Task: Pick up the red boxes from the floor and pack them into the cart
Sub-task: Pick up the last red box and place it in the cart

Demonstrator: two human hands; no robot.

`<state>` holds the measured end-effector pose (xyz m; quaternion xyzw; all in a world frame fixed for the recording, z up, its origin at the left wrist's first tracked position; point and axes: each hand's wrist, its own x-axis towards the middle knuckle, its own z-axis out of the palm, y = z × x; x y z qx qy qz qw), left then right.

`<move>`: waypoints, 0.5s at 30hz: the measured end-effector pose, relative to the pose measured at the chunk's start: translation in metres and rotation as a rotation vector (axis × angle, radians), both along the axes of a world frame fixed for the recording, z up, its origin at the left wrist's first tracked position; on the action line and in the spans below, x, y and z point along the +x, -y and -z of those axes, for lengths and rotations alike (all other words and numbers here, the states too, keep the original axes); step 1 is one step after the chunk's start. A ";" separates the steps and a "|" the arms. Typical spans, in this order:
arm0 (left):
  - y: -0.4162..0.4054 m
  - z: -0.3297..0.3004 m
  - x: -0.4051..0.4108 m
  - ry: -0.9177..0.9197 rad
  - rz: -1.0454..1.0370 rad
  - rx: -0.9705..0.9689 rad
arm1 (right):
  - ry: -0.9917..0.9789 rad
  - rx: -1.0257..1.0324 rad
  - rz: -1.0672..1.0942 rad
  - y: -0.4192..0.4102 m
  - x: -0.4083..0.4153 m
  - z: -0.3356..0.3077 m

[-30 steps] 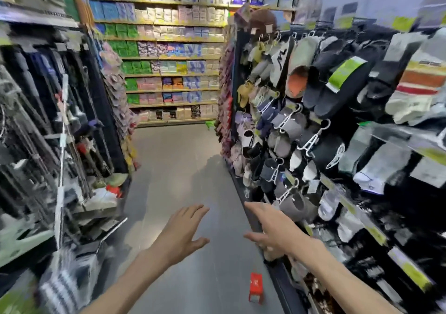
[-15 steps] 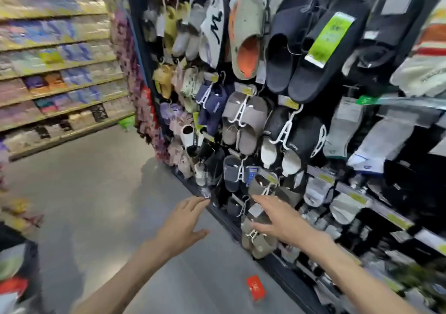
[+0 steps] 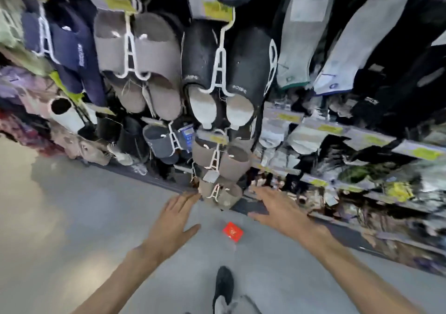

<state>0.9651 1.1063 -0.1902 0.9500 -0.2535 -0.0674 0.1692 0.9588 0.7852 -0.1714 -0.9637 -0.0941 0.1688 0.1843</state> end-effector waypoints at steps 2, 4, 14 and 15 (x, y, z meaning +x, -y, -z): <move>-0.009 0.030 0.016 -0.011 0.022 0.013 | -0.068 0.019 0.064 -0.007 0.005 0.040; -0.018 0.069 0.030 -0.029 -0.001 0.030 | -0.115 0.030 0.109 -0.014 0.009 0.088; -0.063 0.369 0.068 -0.146 -0.024 0.011 | -0.201 0.061 0.316 -0.085 0.018 0.421; -0.068 0.399 0.066 -0.157 -0.024 0.000 | -0.211 0.065 0.334 -0.090 0.021 0.457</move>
